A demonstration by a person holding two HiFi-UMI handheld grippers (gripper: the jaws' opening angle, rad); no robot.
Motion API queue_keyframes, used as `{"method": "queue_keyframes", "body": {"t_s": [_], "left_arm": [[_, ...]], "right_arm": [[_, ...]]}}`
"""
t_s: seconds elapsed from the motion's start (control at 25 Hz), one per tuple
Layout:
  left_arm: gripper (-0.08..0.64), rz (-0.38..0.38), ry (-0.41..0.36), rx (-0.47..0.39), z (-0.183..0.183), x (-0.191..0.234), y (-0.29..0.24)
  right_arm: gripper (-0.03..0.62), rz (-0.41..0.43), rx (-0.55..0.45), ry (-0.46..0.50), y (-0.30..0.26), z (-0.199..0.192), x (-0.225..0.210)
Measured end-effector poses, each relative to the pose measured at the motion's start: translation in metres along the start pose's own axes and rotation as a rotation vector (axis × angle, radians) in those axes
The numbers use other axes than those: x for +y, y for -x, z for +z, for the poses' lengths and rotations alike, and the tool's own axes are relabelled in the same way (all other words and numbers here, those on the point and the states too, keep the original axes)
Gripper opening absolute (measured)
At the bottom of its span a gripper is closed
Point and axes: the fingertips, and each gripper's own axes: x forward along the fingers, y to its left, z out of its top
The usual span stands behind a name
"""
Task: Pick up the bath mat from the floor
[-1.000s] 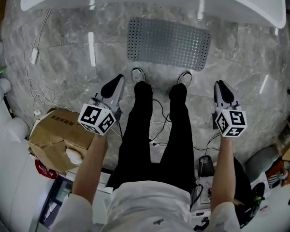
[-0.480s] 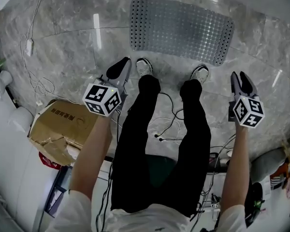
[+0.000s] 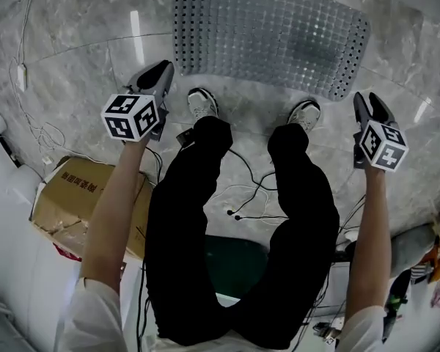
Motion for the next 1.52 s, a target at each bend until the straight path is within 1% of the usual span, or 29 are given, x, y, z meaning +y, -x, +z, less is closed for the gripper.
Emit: {"method": "queue_keyframes", "body": {"t_s": [0.04, 0.12, 0.24, 0.36, 0.48, 0.6, 0.72, 0.8, 0.88, 0.96, 1.04, 1.12, 1.28, 1.36, 1.4, 1.48, 1.52], "left_arm": [[0.031, -0.004, 0.010, 0.001, -0.005, 0.006, -0.010], [0.076, -0.014, 0.025, 0.008, -0.019, 0.017, -0.029], [0.098, -0.002, 0.015, 0.040, -0.041, 0.034, -0.059], [0.132, 0.006, -0.024, 0.101, -0.063, 0.047, -0.089], [0.203, 0.011, -0.035, 0.170, -0.087, 0.062, -0.116], [0.244, 0.046, -0.024, 0.200, -0.105, 0.086, -0.136], [0.280, 0.082, -0.014, 0.229, -0.120, 0.110, -0.148], [0.341, 0.099, -0.010, 0.265, -0.133, 0.121, -0.158], [0.362, 0.127, 0.018, 0.275, -0.142, 0.131, -0.166], [0.378, 0.146, 0.047, 0.278, -0.144, 0.141, -0.173], [0.382, 0.167, 0.048, 0.300, -0.144, 0.147, -0.179], [0.380, 0.182, 0.039, 0.328, -0.146, 0.149, -0.182], [0.374, 0.178, 0.004, 0.353, -0.145, 0.149, -0.179], [0.348, 0.191, -0.022, 0.376, -0.147, 0.148, -0.178], [0.334, 0.196, -0.035, 0.390, -0.147, 0.145, -0.180], [0.272, 0.188, -0.070, 0.422, -0.146, 0.135, -0.184], [0.245, 0.175, -0.093, 0.440, -0.146, 0.130, -0.186]], "right_arm": [[0.144, -0.009, 0.009, 0.005, -0.011, -0.006, -0.007], [0.148, -0.023, 0.033, 0.018, -0.032, -0.020, -0.020], [0.156, -0.043, 0.058, 0.032, -0.063, -0.037, -0.041], [0.160, -0.080, 0.069, 0.067, -0.089, -0.053, -0.061], [0.174, -0.086, 0.102, 0.081, -0.120, -0.073, -0.072], [0.207, -0.073, 0.139, 0.064, -0.155, -0.090, -0.075], [0.245, -0.090, 0.138, 0.021, -0.179, -0.097, -0.079], [0.253, -0.109, 0.128, -0.001, -0.188, -0.099, -0.084], [0.255, -0.112, 0.111, -0.027, -0.195, -0.100, -0.086], [0.255, -0.096, 0.086, -0.088, -0.202, -0.104, -0.087], [0.255, -0.081, 0.057, -0.140, -0.206, -0.105, -0.090], [0.255, -0.076, 0.034, -0.138, -0.206, -0.104, -0.091], [0.255, -0.096, 0.017, -0.121, -0.202, -0.105, -0.089], [0.253, -0.102, 0.020, -0.132, -0.203, -0.106, -0.089], [0.239, -0.106, 0.025, -0.141, -0.203, -0.107, -0.090], [0.227, -0.101, 0.043, -0.145, -0.203, -0.106, -0.091], [0.197, -0.085, 0.052, -0.142, -0.203, -0.106, -0.088]]}}
